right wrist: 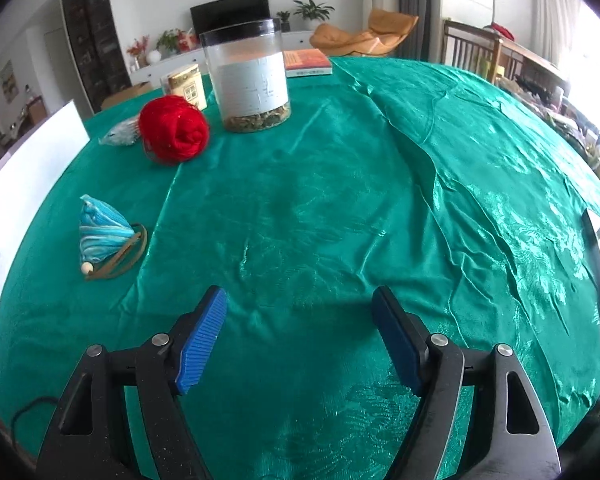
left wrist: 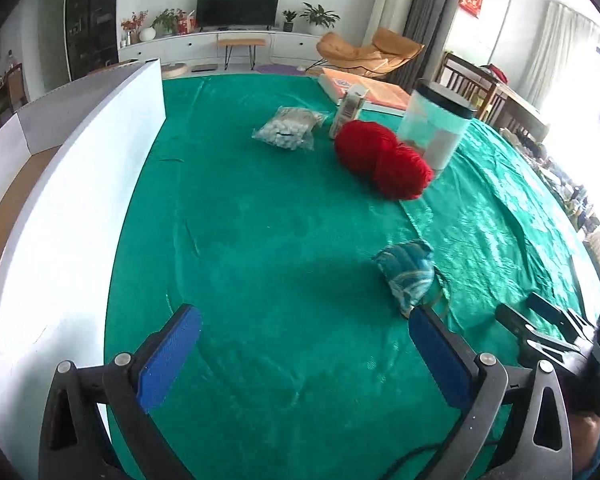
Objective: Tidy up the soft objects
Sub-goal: 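Move the right gripper over the blue striped pouch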
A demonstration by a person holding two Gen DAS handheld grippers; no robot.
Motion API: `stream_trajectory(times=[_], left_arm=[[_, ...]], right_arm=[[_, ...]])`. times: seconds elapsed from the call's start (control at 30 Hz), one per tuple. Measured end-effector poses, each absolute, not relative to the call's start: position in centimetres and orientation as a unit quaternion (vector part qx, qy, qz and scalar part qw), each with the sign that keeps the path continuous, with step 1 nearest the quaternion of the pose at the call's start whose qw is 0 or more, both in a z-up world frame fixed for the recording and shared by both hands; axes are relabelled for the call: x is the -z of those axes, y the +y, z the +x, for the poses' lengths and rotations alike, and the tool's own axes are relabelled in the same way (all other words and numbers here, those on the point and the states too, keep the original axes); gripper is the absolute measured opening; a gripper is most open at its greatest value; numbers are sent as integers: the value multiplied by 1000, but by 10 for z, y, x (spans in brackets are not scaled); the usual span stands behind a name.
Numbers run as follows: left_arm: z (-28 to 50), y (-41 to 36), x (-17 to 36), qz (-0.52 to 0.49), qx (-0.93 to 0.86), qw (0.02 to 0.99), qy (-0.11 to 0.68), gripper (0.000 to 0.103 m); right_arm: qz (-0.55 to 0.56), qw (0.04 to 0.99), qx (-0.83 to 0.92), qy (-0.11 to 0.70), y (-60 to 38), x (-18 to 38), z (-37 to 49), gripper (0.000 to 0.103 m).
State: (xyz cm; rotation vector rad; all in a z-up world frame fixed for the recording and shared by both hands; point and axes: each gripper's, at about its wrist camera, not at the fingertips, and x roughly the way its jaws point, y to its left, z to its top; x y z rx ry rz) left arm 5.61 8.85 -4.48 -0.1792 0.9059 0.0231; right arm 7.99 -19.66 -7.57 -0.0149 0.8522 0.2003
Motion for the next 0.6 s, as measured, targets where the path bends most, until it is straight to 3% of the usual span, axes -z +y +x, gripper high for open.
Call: stream_trajectory(times=[0.33,0.6], left_arm=[[81,100,90,-41,-65,880,469,103],[78,100,92,-33,-66,887,456,103]], right_arm=[[-37,905,-98,412,-198,81,75,87],[-37,905,-98,412,-198,81,75,87]])
